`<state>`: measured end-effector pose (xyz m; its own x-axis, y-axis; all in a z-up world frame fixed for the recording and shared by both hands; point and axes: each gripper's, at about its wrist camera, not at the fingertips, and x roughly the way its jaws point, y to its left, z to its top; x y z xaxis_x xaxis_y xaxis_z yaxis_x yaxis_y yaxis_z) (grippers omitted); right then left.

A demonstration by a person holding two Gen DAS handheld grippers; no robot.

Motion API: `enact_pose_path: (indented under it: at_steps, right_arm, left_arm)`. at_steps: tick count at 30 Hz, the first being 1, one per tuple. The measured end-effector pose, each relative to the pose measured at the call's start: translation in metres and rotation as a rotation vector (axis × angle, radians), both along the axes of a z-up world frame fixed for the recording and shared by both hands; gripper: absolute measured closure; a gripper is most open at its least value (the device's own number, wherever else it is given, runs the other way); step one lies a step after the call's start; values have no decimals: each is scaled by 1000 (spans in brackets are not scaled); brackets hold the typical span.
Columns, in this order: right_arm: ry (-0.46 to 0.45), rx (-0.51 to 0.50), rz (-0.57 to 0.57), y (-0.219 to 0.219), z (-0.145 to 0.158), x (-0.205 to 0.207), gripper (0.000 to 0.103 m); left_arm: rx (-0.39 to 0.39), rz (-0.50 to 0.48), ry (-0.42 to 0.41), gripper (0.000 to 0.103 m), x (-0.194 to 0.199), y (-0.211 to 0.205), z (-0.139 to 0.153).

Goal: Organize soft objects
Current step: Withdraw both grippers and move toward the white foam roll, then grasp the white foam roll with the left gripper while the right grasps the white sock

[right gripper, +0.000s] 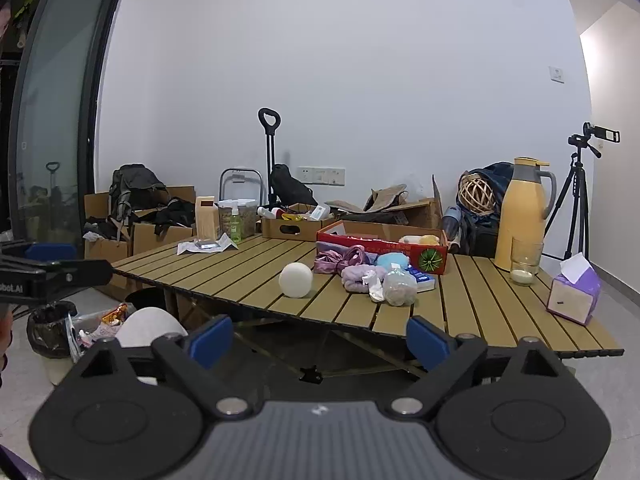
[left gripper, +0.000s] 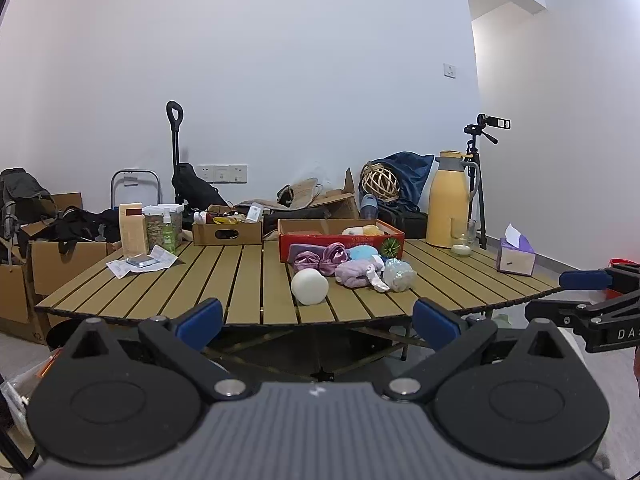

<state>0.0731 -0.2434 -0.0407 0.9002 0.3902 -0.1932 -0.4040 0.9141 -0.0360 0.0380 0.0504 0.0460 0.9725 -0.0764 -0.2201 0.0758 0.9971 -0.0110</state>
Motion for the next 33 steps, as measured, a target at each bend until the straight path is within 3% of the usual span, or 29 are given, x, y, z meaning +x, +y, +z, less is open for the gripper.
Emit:
enact_pose_path:
  at_steps: [9,17,21,26,30,31,32,33]
  right_arm:
    - [62,-14,4,16,-11,88,26]
    - [108,-37,-5,42,-24,212,49]
    - [146,-29,-1,60,-31,281,57]
    - [213,-65,-38,75,-46,354,61]
    - [262,-102,-82,75,-61,387,63]
    - [272,-103,-82,74,-63,391,63]
    - [282,-102,-75,74,-67,395,66]
    - [293,-108,-68,74,-71,398,72]
  left_arm:
    - [-41,12,105,0,110,7,-16]
    - [-39,-3,141,0,238,-5,-32]
    - [-99,43,195,1,303,-4,-42]
    - [-139,101,292,12,358,4,-68]
    - [-173,79,356,29,366,10,-90]
    - [-195,68,368,38,363,12,-94]
    - [-207,68,384,47,361,12,-99]
    - [-208,62,392,49,359,13,-102]
